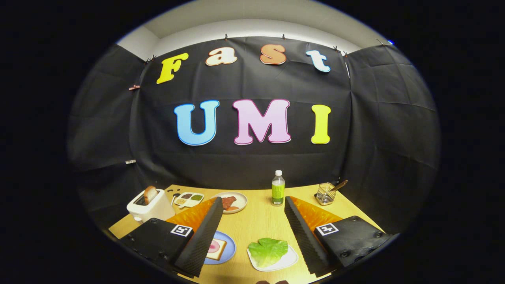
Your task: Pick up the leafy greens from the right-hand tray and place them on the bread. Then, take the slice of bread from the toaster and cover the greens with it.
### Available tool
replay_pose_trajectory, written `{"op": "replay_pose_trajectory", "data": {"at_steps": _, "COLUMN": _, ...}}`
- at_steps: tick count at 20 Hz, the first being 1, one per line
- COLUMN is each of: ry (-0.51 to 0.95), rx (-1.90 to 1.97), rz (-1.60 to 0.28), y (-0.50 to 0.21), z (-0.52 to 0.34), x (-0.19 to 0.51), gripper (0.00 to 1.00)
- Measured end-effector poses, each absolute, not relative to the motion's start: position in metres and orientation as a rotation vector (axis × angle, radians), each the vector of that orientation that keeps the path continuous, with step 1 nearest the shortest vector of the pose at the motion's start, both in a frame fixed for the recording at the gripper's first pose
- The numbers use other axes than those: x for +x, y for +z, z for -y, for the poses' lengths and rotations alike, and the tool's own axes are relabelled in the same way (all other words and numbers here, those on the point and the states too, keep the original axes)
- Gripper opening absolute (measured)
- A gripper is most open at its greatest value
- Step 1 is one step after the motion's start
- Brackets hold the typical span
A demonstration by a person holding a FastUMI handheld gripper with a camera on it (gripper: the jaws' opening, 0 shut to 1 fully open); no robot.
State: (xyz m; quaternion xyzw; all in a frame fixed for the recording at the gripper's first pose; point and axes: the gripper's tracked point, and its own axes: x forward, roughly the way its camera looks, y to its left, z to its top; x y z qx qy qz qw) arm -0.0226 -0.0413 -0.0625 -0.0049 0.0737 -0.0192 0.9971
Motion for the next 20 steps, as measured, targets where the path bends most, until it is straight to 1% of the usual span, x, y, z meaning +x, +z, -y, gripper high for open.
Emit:
{"op": "replay_pose_trajectory", "data": {"at_steps": 8, "ry": 0.052, "rx": -0.041, "rz": -0.339, "y": -0.142, "z": 0.057, "x": -0.009, "gripper": 0.98}}
{"op": "replay_pose_trajectory", "data": {"at_steps": 14, "ry": 0.107, "rx": -0.045, "rz": -0.553, "y": -0.234, "z": 0.059, "x": -0.002, "gripper": 0.98}}
{"op": "replay_pose_trajectory", "data": {"at_steps": 20, "ry": 0.064, "rx": -0.046, "rz": -0.758, "y": -0.32, "z": 0.074, "x": 0.004, "gripper": 0.98}}
